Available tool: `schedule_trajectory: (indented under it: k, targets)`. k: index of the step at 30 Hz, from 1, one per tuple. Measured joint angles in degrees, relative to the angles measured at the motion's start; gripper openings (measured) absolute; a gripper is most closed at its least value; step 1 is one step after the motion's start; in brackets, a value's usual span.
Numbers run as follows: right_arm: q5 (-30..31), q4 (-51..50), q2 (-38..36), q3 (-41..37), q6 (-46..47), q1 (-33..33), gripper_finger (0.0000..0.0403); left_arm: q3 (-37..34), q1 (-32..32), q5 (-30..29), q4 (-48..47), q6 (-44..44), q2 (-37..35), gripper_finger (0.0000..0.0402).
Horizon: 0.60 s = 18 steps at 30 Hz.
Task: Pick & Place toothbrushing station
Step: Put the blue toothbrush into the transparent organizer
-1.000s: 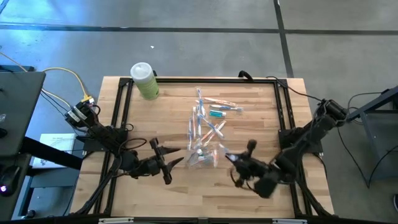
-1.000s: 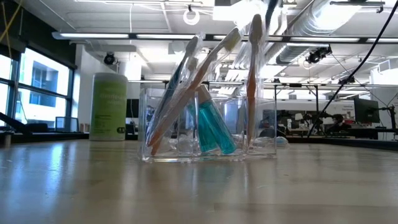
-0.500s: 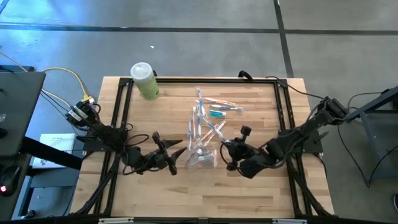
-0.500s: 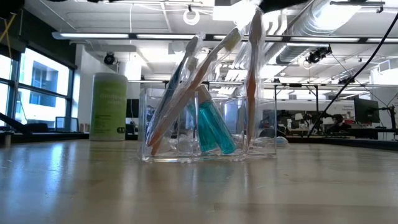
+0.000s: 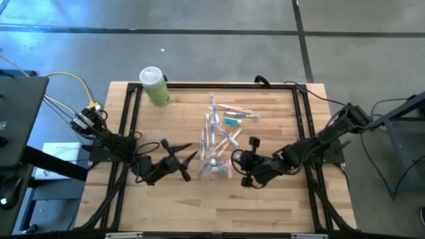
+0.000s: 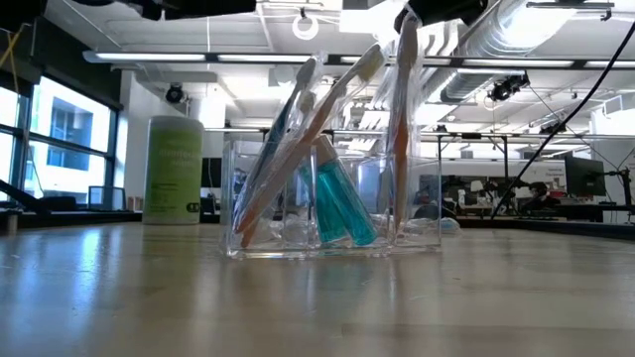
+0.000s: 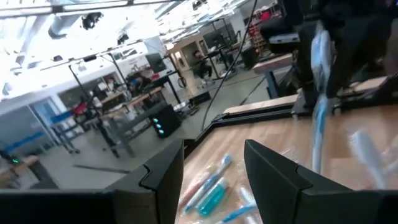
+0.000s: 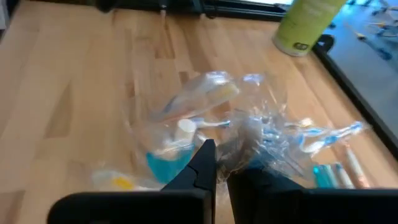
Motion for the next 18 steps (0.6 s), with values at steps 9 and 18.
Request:
schedule_trajectory:
  k: [9, 18]
  targets:
    - [-1.06, -1.41, 0.00, -1.45, 4.38, -0.15, 0.0011, 0.00, -2.48, 0.71, 0.00, -5.84, 0.00, 0.0163]
    - [-7.57, 7.34, 0.01, -8.36, 3.72, -4.14, 0.0011, 0.00, -2.56, 0.73, -0.02, -5.89, 0.00, 0.0163]
